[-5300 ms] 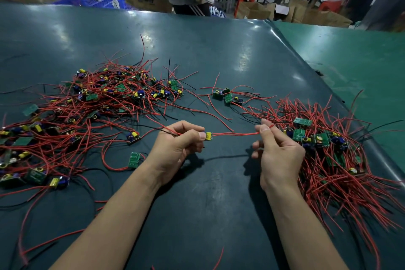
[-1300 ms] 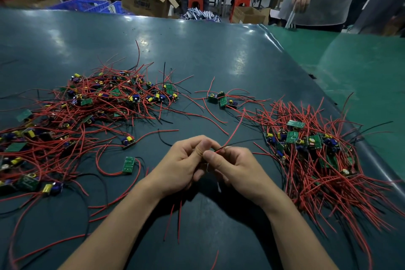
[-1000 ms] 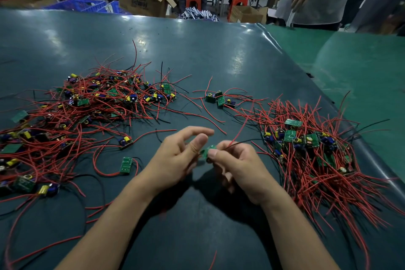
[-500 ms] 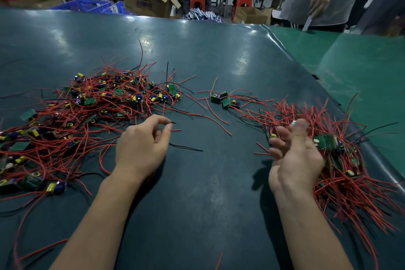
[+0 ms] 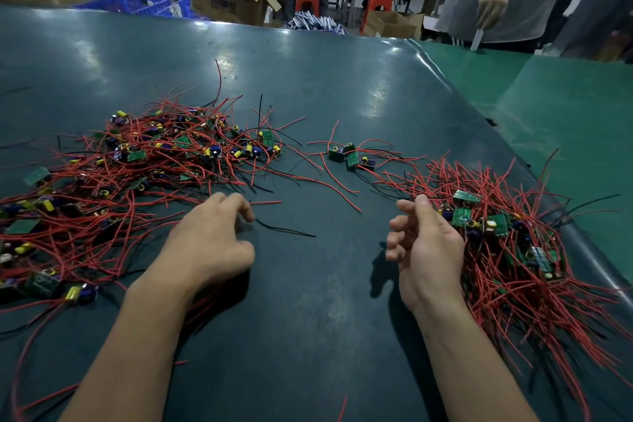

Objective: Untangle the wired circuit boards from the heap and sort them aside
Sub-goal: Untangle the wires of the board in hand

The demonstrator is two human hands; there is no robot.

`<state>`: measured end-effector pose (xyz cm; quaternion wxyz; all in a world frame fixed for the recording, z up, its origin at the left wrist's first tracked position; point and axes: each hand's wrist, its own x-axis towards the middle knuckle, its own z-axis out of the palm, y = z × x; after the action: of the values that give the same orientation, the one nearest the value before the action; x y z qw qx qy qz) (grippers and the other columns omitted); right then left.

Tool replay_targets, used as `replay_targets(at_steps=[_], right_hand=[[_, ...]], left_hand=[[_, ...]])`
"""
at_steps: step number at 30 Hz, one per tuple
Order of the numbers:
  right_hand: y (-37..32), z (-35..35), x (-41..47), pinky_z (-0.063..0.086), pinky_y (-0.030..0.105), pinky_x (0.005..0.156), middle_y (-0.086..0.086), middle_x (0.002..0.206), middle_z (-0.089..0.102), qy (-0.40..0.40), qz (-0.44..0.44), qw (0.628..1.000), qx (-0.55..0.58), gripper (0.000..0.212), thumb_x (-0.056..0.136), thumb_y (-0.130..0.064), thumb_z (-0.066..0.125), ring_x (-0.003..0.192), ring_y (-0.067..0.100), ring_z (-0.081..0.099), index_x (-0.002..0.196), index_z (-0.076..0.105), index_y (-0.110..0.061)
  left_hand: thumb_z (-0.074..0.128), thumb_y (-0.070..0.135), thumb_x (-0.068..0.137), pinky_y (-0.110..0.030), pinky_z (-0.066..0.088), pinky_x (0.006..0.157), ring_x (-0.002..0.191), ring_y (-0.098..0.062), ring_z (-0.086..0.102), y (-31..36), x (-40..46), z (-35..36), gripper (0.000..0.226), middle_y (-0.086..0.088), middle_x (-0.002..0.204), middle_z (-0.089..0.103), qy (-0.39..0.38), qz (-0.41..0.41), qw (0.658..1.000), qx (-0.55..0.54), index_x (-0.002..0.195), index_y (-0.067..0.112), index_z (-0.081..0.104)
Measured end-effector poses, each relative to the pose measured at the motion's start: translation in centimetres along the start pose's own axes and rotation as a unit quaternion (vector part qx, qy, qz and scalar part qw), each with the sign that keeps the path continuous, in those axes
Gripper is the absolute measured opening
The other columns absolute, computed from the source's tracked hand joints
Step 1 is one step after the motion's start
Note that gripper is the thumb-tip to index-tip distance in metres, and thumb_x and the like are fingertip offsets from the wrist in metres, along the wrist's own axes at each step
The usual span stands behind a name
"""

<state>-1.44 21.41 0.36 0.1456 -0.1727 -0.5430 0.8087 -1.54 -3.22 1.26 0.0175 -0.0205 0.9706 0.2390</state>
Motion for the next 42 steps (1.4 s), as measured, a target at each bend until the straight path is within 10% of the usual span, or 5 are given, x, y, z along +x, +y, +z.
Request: replay_targets(at_steps=[24,31,34,38,42], right_hand=[[0.4,0.5,-1.4,0.039,0.022,0.034,0.001,0.056,0.059,-0.091,-0.002,0.988,-0.123,0.031,0.1,-0.026,0.053,0.04,0.013,0.049,0.086,0.065,-0.001],[0.7,0.6,-1.8,0.041,0.023,0.035,0.0,0.057,0.06,-0.126,-0.011,0.977,-0.172,0.03,0.099,-0.026,0.055,0.041,0.011,0.05,0.086,0.065,0.0],[0.7,0.7,-1.7,0.04,0.022,0.035,-0.001,0.056,0.06,-0.129,-0.005,0.977,-0.172,0.025,0.099,-0.022,0.055,0.04,0.011,0.05,0.087,0.065,-0.003],[0.8,0.8,-1.7,0.04,0.022,0.035,-0.001,0.059,0.063,-0.166,-0.012,0.972,-0.163,0.011,0.096,-0.016,0.059,0.042,0.011,0.051,0.095,0.067,-0.009],[1.3,0.9,-2.0,0.044,0.023,0.037,-0.002,0.071,0.065,-0.267,0.01,0.957,-0.115,0.018,0.089,-0.025,0.065,0.049,0.01,0.054,0.104,0.071,-0.018]], left_hand=[[0.064,0.026,0.086,-0.043,0.04,0.09,0.106,-0.03,0.051,-0.2,1.2,1.7,0.019,-0.001,0.104,0.065,0.269,0.034,0.963,-0.001,0.101,0.02,0.073],[0.074,0.032,0.081,-0.032,0.046,0.091,0.099,-0.019,0.058,1.7,0.6,3.4,0.034,-0.001,0.102,0.066,0.136,0.123,0.982,-0.043,0.112,0.017,0.072],[0.077,0.015,0.081,-0.023,0.053,0.079,0.077,-0.012,0.063,3.0,0.4,3.0,0.023,-0.003,0.09,0.072,0.175,0.071,0.936,-0.298,0.103,0.012,0.073],[0.07,0.014,0.077,-0.025,0.058,0.065,0.066,-0.017,0.067,4.8,-0.2,2.5,0.032,-0.017,0.095,0.073,-0.046,0.014,0.737,-0.675,0.106,0.005,0.064],[0.06,0.016,0.091,-0.019,0.048,0.045,0.048,-0.011,0.058,5.9,-0.7,3.2,0.013,-0.011,0.08,0.071,-0.117,-0.014,0.741,-0.661,0.097,0.005,0.063]])
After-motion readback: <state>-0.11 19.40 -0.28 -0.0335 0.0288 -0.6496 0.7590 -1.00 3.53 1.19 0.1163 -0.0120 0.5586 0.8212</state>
